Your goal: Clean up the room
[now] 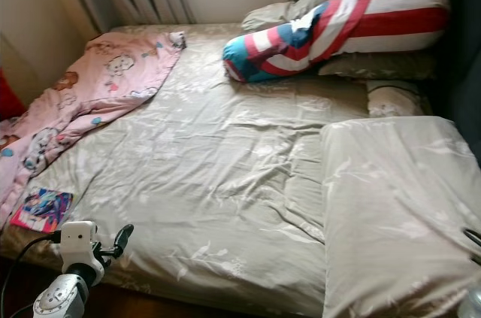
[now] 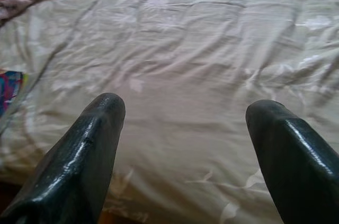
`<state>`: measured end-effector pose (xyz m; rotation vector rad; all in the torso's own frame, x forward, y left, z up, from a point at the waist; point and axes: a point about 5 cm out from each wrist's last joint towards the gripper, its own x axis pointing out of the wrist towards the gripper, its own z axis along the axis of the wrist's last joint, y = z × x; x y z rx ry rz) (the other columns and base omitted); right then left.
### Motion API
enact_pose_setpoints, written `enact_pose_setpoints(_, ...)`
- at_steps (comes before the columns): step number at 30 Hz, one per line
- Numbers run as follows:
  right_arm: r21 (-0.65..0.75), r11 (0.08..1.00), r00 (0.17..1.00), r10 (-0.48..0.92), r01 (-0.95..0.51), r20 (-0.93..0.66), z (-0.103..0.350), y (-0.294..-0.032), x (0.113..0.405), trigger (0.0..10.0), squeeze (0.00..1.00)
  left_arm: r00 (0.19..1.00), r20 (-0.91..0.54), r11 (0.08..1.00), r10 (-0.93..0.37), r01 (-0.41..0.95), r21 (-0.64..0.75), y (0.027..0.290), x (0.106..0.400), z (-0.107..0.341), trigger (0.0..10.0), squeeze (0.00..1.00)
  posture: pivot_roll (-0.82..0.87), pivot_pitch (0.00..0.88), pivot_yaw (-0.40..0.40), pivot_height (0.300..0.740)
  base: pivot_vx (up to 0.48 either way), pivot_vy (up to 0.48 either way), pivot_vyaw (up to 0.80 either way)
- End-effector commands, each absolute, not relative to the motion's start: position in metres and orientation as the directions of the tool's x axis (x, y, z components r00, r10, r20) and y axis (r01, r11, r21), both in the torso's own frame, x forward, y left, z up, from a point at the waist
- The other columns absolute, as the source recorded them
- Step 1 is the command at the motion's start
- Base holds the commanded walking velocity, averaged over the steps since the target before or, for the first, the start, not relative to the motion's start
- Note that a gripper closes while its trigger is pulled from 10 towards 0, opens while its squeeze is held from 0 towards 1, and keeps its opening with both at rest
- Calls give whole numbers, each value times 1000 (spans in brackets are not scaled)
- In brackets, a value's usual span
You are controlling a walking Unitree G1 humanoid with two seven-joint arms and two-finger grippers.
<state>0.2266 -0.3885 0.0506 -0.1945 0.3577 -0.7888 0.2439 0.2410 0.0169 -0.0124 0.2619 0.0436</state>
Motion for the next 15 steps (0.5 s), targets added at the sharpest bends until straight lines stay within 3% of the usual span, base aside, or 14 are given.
enact_pose_setpoints(1, -274, 786, 752, -614, 554, -241, 46, -365, 243, 10000, 0, 963, -266, 999, 51, -55, -5, 241, 244, 14, 10000, 0, -87, 113, 95, 740, 0, 0, 0)
enact_pose_setpoints(2, -260, 826, 791, -558, 500, -252, 43, -353, 250, 10000, 0, 963, -264, 998, 51, -56, -11, 239, 246, 14, 10000, 0, -88, 106, 89, 740, 0, 0, 0)
enact_pose_setpoints(11, -183, 931, 869, -361, 315, -339, 19, -303, 263, 10000, 0, 960, -268, 993, 79, -98, -58, 233, 253, 10, 10000, 0, -98, 59, 59, 740, 0, 0, 0)
enact_pose_setpoints(15, -68, 982, 890, -191, 179, -415, -6, -259, 260, 10000, 0, 937, -325, 983, 127, -164, -87, 238, 247, -3, 10000, 0, -99, 36, 52, 740, 0, 0, 0)
